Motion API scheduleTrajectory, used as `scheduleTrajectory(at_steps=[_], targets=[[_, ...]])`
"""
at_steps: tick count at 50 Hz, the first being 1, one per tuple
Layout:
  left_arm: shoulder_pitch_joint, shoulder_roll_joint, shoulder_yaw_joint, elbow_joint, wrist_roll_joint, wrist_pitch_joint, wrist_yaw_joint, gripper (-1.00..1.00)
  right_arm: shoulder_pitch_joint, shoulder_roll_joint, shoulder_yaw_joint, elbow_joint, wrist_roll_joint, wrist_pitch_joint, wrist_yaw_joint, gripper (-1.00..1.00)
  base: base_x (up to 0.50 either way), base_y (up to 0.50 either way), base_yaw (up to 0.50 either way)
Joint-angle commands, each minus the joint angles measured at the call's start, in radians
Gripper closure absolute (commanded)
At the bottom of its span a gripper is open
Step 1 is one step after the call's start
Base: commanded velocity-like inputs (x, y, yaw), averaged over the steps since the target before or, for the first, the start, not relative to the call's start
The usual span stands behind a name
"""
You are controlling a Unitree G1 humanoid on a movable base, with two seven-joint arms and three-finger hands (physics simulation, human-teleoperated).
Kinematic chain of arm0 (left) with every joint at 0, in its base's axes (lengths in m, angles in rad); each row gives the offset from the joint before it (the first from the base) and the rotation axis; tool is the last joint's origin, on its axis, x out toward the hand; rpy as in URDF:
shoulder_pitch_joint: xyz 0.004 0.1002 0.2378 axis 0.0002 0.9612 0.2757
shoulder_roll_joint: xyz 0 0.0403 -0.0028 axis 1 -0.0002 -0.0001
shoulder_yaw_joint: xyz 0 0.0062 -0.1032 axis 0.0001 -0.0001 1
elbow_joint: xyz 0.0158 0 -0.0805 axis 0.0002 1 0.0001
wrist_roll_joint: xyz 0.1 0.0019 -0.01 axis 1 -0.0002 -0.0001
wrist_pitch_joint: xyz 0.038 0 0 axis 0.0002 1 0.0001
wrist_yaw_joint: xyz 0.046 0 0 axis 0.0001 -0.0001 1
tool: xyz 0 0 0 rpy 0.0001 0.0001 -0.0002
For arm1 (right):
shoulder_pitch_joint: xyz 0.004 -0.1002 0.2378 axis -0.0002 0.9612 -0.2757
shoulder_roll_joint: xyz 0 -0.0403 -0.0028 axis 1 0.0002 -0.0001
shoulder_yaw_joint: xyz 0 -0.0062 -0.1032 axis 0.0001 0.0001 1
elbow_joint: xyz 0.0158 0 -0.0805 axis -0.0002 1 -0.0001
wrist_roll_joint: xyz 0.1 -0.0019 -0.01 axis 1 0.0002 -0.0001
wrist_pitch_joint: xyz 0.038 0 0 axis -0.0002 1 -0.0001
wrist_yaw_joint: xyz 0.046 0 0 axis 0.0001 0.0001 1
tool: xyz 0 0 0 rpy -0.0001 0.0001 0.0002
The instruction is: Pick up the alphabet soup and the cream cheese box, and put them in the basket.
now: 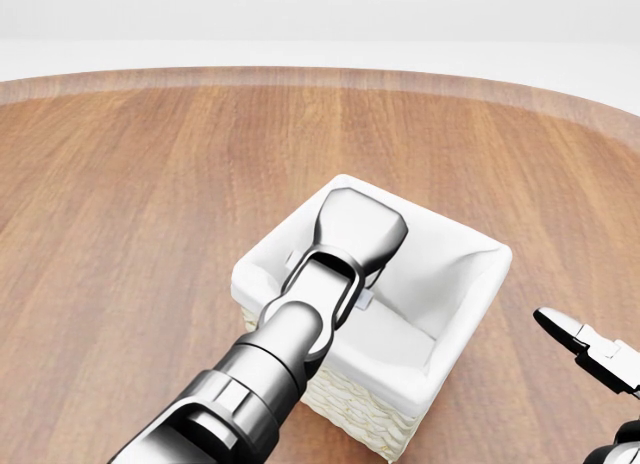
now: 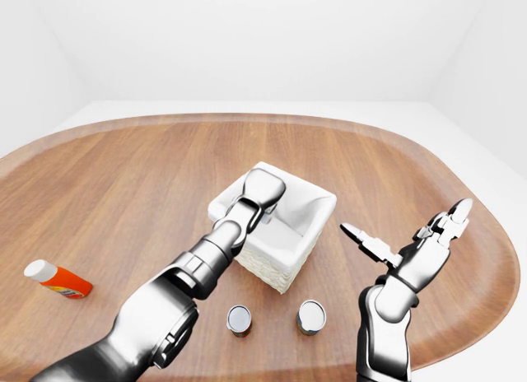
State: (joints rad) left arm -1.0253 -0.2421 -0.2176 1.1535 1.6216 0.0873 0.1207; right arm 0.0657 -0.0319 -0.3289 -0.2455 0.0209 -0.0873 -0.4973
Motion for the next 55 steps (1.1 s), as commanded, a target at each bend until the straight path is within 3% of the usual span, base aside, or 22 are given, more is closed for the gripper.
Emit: scheduleTrajectory(at_steps=[1,21,22,23,29,34,35,38,46,51,55], targets=[[-0.029,-0.012,-0.007,0.07,-0.026,0.0,0.1,1.0,0.0,0.0,-0.001,-0.001,-0.001,0.0,0.0,-1.0,0.0,0.0,0.0],[-0.041,-0.038,-0.011,0.033,-0.042,0.0,0.137,1.0,0.005,0.003,-0.002,-0.01,-0.001,0.0,0.004,-1.0,0.0,0.0,0.0],[-0.038,-0.038,-0.014,0.032,-0.038,0.0,0.137,0.64,0.004,0.003,-0.002,-0.01,-0.001,0.0,0.004,-1.0,0.0,0.0,0.0],[-0.035,-0.034,-0.014,0.028,-0.036,0.0,0.144,-1.0,0.004,0.002,-0.003,-0.009,-0.001,0.0,0.004,-1.0,0.0,0.0,0.0],[-0.013,-0.007,-0.002,-0.064,-0.058,0.0,0.15,-1.0,0.001,0.002,-0.001,-0.003,-0.002,0.0,0.004,-1.0,0.0,0.0,0.0],[0.031,0.034,0.042,-0.252,-0.159,0.0,0.112,-1.0,0.002,0.002,0.0,-0.005,-0.006,0.0,0.002,-1.0,0.0,0.0,0.0],[0.039,0.046,0.078,-0.301,-0.233,0.0,0.099,-1.0,0.003,0.002,0.001,-0.009,-0.006,0.0,0.002,-1.0,0.0,0.0,0.0],[0.047,0.076,0.081,-0.36,-0.317,0.0,0.092,-1.0,0.003,0.002,0.0,-0.011,-0.005,0.0,0.002,-1.0,0.0,0.0,0.0],[0.105,0.133,0.082,-0.499,-0.417,0.0,0.096,-1.0,-0.001,0.0,0.001,-0.01,-0.006,0.0,0.001,-1.0,0.0,0.0,0.0],[0.218,0.136,0.075,-0.78,-0.423,0.0,-0.019,-1.0,-0.006,-0.002,0.002,0.009,-0.008,0.0,-0.002,-1.0,0.0,0.0,0.0],[0.248,0.15,0.081,-0.859,-0.419,0.0,-0.055,-1.0,-0.005,-0.002,0.003,0.005,-0.009,0.0,-0.004,-1.0,0.0,0.0,0.0]])
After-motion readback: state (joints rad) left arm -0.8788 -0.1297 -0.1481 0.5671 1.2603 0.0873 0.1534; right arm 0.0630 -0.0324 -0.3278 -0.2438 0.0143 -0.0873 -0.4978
